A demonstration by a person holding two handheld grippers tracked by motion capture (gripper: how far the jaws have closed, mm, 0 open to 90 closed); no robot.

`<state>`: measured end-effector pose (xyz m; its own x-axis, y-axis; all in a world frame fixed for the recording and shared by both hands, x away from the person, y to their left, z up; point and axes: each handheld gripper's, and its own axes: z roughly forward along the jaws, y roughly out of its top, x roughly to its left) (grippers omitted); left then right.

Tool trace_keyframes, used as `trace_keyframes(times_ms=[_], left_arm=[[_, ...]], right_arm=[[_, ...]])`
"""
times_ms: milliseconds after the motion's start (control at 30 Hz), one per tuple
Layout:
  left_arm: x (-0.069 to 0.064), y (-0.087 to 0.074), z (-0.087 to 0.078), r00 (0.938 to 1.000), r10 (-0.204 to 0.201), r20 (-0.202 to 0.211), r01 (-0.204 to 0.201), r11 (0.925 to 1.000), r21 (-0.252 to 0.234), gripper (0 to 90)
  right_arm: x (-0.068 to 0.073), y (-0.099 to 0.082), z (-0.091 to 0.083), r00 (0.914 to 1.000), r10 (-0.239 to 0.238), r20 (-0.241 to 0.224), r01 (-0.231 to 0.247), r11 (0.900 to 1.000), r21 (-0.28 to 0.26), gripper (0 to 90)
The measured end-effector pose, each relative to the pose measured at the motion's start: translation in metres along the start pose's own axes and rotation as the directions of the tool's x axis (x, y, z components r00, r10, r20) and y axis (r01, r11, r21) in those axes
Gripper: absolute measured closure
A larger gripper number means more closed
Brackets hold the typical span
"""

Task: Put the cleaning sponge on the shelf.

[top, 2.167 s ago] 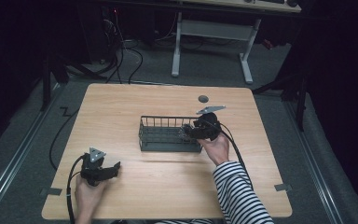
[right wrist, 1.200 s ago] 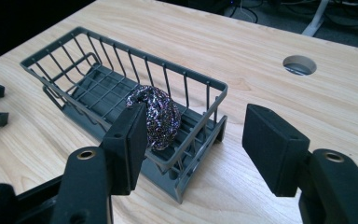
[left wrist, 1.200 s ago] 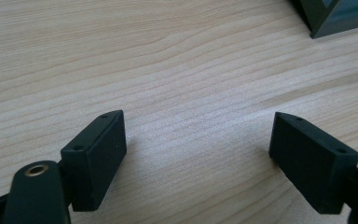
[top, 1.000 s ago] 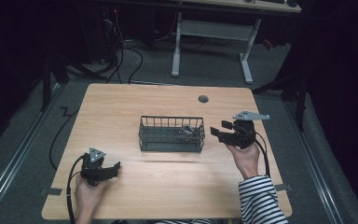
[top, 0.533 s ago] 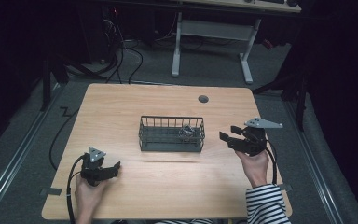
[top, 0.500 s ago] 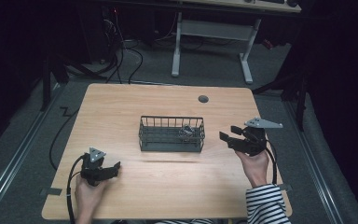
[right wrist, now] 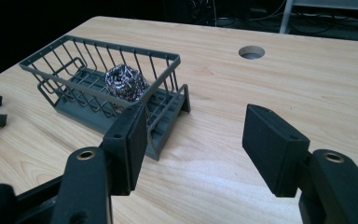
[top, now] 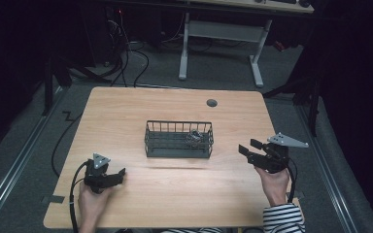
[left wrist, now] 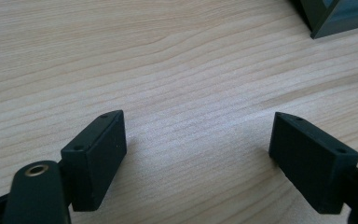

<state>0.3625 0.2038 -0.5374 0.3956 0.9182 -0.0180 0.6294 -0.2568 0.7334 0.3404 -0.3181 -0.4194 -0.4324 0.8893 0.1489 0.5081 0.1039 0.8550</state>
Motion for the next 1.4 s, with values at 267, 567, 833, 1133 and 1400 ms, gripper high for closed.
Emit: trace_keyframes(times_ms=[267,567,833,1133,1400], left_arm=[[0.000,0.000,0.000,1.0000,0.000,0.000,0.000,1.0000,0.000,19.2],[0.000,0.000,0.000,1.0000,0.000,0.000,0.000,1.0000,0.000,19.2],[0.000,0.000,0.000,1.0000,0.000,0.000,0.000,1.0000,0.000,19.2],[0.000,0.000,0.000,1.0000,0.000,0.000,0.000,1.0000,0.000,19.2],[0.000,0.000,0.000,1.0000,0.000,0.000,0.000,1.0000,0.000,19.2]], right_arm=[[-0.004,-0.016,0.000,0.9997,0.023,0.005,-0.023,0.9996,-0.015,40.2],[-0.007,-0.031,0.006,0.9992,0.039,0.011,-0.039,0.9992,-0.002,39.7],[-0.008,-0.042,0.015,0.9989,0.044,0.017,-0.044,0.9989,0.015,39.4],[-0.009,-0.053,0.025,0.9986,0.047,0.026,-0.048,0.9980,0.042,39.1],[-0.011,-0.066,0.036,0.9975,0.048,0.053,-0.052,0.9958,0.075,38.8]])
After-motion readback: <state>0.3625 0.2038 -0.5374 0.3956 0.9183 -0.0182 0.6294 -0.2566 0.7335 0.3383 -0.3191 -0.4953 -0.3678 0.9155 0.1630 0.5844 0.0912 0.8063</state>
